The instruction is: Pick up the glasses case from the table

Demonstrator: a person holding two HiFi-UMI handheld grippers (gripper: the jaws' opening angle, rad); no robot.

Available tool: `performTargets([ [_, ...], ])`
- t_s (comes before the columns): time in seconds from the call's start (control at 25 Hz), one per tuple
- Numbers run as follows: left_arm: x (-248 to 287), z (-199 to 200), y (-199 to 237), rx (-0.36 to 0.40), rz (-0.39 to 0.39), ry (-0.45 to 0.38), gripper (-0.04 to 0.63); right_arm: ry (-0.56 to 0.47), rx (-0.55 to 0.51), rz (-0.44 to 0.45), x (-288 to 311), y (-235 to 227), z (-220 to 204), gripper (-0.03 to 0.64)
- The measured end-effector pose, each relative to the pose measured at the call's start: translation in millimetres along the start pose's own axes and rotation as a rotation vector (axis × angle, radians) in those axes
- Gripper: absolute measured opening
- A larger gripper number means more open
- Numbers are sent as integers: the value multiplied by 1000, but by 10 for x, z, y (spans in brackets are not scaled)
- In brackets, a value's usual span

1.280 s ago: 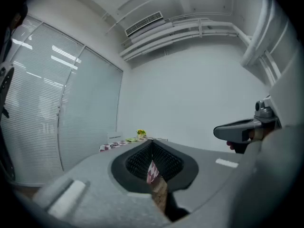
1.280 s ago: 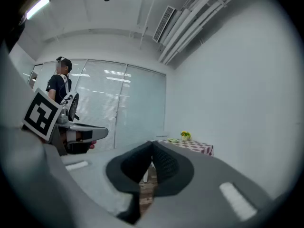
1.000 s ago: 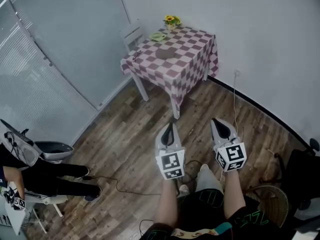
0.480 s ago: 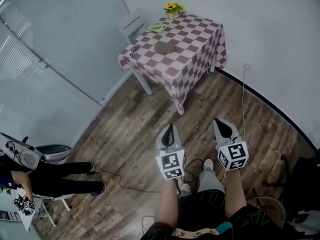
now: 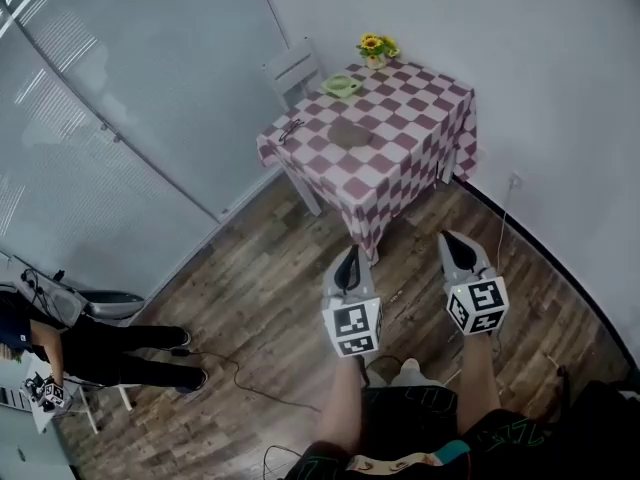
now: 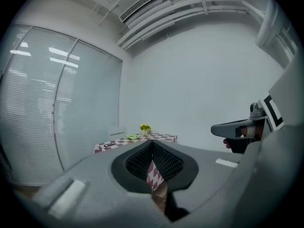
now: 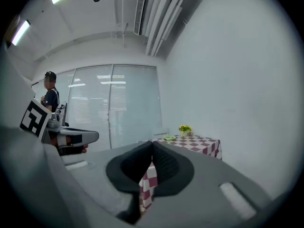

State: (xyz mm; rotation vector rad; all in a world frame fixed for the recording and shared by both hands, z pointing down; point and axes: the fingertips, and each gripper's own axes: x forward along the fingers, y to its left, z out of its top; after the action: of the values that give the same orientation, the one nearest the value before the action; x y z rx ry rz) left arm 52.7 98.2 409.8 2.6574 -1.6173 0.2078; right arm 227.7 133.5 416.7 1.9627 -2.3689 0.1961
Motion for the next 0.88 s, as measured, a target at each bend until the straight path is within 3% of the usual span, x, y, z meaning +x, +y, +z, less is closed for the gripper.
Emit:
performTargets([
  [0.28,207,109,318,-19,90,-13,11,-2,-35,96,448,77,158,4],
  [0.48,504,-110,513,-61,115,17,11,50,-59,139,782,111,-24,3],
  [0.6,809,-280,533,-86,103,30,11,86,-69,120,972,-70,-157,3],
  [0.88,1728,-338,675,-139,47,50,11,101,-69,68,1758,-451,3,3],
])
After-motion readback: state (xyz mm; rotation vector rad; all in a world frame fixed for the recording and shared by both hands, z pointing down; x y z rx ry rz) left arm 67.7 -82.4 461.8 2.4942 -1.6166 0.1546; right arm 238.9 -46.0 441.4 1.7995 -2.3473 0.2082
